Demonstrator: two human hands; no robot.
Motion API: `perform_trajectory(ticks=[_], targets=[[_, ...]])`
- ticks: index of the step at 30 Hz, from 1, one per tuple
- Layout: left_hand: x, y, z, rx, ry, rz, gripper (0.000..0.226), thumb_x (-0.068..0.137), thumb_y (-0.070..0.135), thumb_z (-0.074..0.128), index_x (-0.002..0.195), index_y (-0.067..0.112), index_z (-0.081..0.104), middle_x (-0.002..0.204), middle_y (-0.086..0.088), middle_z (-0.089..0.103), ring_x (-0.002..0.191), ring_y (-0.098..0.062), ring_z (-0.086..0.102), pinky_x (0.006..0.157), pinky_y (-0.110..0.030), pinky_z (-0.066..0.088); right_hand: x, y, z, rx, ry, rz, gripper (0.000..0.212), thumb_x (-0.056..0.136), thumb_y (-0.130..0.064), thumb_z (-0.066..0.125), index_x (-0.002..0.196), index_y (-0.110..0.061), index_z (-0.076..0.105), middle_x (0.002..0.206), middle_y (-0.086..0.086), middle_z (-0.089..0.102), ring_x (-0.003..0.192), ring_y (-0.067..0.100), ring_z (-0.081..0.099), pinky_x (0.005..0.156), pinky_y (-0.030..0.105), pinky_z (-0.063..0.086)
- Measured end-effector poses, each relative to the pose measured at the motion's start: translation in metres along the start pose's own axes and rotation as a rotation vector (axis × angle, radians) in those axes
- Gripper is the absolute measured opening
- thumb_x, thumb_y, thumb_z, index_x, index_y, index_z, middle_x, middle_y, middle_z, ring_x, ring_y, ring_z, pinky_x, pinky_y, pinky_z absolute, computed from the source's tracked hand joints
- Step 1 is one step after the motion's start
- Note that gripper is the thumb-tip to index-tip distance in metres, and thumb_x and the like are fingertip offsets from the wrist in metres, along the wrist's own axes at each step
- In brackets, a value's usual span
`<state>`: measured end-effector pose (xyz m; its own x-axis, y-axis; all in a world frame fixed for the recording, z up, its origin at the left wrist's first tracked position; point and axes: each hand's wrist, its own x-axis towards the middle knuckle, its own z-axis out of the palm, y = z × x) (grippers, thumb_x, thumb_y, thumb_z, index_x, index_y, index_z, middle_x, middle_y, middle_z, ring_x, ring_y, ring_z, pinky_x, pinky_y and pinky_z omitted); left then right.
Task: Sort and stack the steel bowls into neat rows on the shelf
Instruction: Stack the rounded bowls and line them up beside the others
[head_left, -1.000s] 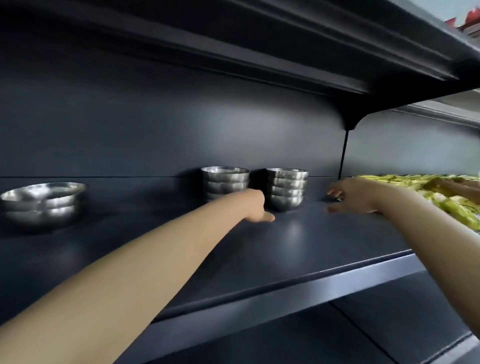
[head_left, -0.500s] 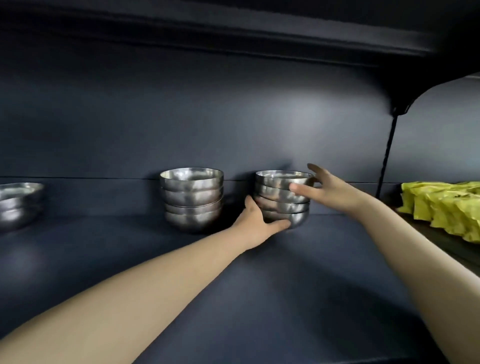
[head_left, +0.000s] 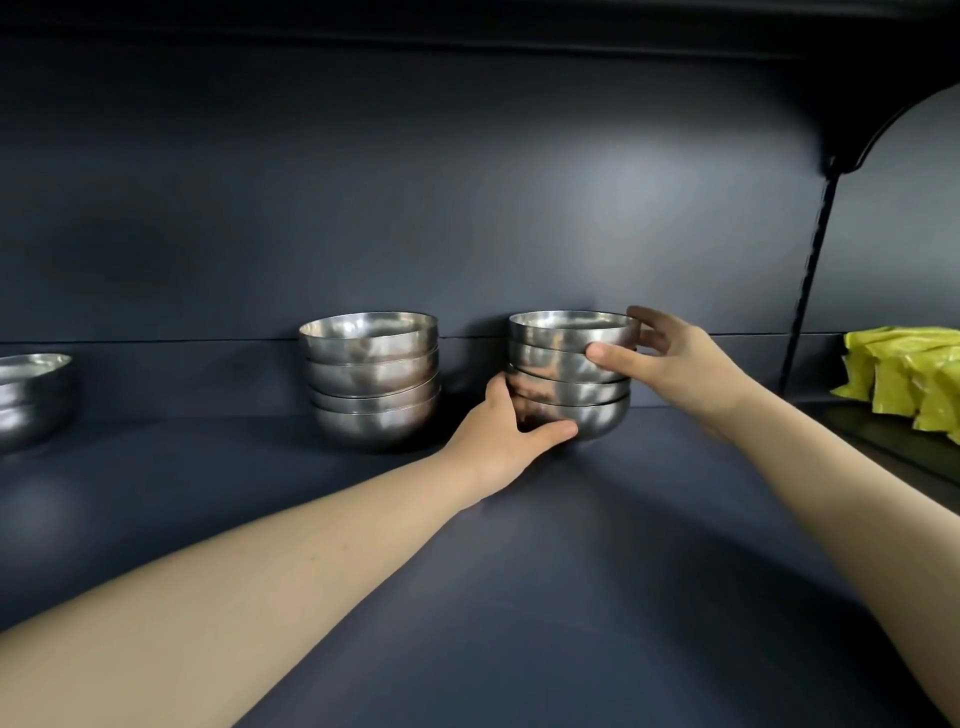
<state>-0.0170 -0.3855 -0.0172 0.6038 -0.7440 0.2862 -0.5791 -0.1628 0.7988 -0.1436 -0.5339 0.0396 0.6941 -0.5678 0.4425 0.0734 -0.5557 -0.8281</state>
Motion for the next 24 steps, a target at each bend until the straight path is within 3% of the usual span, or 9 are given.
perform_trajectory(ticks=[6, 13, 16, 19, 21, 24], targets=[[-0.002, 0.0037, -0.001, 0.028, -0.003, 0.016, 0.053, 0.084, 0.04, 0.072, 0.123, 0.018, 0.043, 0.097, 0.022, 0.061, 0.105, -0.004, 0.058, 0.087, -0.019, 0.042, 0.0004, -0.0013, 0.0002, 0.133, -0.024, 0.057, 0.117, 0.047, -0.051, 0.083, 0.146, -0.011, 0.037, 0.127, -0.003, 0.061, 0.119, 0.011, 0.058, 0.106, 0.032, 0.042], [0.0005, 0.0005, -0.0003, 0.03, -0.003, 0.028, 0.049, 0.085, 0.037, 0.071, 0.12, 0.016, 0.044, 0.092, 0.023, 0.062, 0.099, 0.0, 0.057, 0.079, -0.011, 0.041, -0.0014, -0.0033, 0.0033, 0.239, -0.053, 0.074, 0.128, 0.041, -0.057, 0.091, 0.147, -0.015, 0.034, 0.133, -0.003, 0.058, 0.126, 0.012, 0.053, 0.113, 0.038, 0.036], [0.0008, 0.0002, 0.001, 0.037, 0.007, 0.051, 0.06, 0.085, 0.039, 0.071, 0.129, 0.014, 0.04, 0.102, 0.019, 0.064, 0.109, -0.005, 0.058, 0.086, -0.015, 0.043, -0.0028, -0.005, 0.0045, 0.312, -0.062, 0.084, 0.128, 0.041, -0.052, 0.091, 0.148, -0.014, 0.032, 0.133, -0.003, 0.058, 0.125, 0.013, 0.053, 0.115, 0.038, 0.033], [0.0009, 0.0017, 0.0009, 0.037, -0.005, 0.051, 0.091, 0.083, 0.045, 0.071, 0.149, 0.009, 0.019, 0.118, 0.014, 0.062, 0.119, -0.01, 0.054, 0.1, -0.023, 0.041, -0.005, -0.0054, 0.0059, 0.355, -0.063, 0.084, 0.12, 0.045, -0.046, 0.085, 0.148, -0.013, 0.032, 0.131, -0.003, 0.059, 0.124, 0.012, 0.054, 0.115, 0.037, 0.033], [0.0028, -0.0003, 0.0006, 0.018, -0.009, 0.057, 0.089, 0.081, 0.046, 0.072, 0.148, 0.011, 0.025, 0.113, 0.017, 0.065, 0.116, -0.007, 0.056, 0.102, -0.024, 0.041, -0.0057, -0.0047, 0.0069, 0.369, -0.066, 0.087, 0.118, 0.046, -0.044, 0.084, 0.147, -0.014, 0.032, 0.13, -0.004, 0.061, 0.122, 0.011, 0.055, 0.115, 0.037, 0.034], [0.0044, -0.0032, 0.0002, 0.005, -0.001, 0.066, 0.066, 0.08, 0.044, 0.074, 0.132, 0.02, 0.042, 0.107, 0.016, 0.067, 0.107, -0.003, 0.059, 0.101, -0.027, 0.044, -0.0057, -0.0039, 0.0065, 0.389, -0.084, 0.091, 0.118, 0.046, -0.043, 0.086, 0.147, -0.014, 0.032, 0.126, -0.005, 0.064, 0.122, 0.012, 0.056, 0.115, 0.038, 0.032]])
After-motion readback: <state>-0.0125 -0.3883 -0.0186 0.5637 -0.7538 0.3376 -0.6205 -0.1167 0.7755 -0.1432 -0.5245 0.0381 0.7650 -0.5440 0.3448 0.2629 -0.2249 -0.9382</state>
